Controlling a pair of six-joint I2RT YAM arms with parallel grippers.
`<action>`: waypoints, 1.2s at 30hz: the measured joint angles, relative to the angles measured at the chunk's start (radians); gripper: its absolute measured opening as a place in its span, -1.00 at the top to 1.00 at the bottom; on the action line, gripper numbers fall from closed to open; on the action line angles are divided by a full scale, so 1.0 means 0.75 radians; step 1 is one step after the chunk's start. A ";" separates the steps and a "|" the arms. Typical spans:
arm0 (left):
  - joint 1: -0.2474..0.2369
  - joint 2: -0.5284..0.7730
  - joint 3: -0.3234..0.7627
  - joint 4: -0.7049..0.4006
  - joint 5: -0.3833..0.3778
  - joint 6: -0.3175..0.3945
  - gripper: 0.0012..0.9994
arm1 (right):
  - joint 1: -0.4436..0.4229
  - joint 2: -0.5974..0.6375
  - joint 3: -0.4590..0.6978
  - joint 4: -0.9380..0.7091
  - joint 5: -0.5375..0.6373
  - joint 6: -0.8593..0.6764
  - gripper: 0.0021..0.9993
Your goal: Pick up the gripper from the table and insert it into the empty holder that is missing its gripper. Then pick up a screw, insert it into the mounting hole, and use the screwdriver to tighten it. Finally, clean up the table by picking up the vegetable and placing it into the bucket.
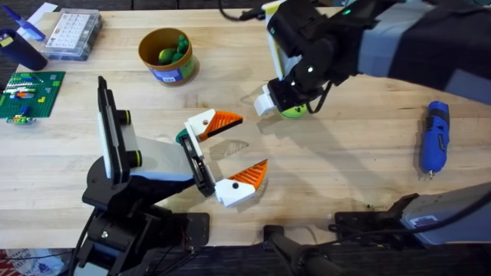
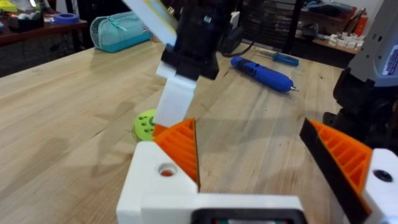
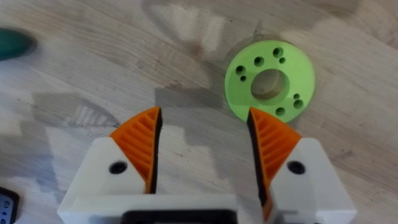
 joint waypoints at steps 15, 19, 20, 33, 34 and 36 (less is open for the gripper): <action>0.000 0.000 0.000 -0.016 -0.004 -0.001 -0.99 | -0.030 -0.209 0.033 -0.318 0.053 0.045 -0.52; 0.000 0.000 0.000 -0.016 -0.004 -0.001 -0.99 | -0.033 -0.380 0.045 -0.360 0.077 0.053 -0.52; 0.000 0.000 0.000 -0.016 -0.004 -0.001 -0.99 | -0.033 -0.416 0.048 -0.368 0.085 0.054 -0.52; 0.000 0.000 0.000 -0.016 -0.004 -0.001 -0.99 | -0.033 -0.418 -0.128 -0.150 0.190 0.139 -0.52; 0.000 0.000 0.000 -0.016 -0.004 -0.001 -0.99 | -0.033 -0.403 -0.166 -0.106 0.195 0.150 -0.52; 0.000 0.000 0.000 -0.016 -0.004 -0.001 -0.99 | -0.033 -0.374 -0.224 -0.048 0.200 0.168 -0.52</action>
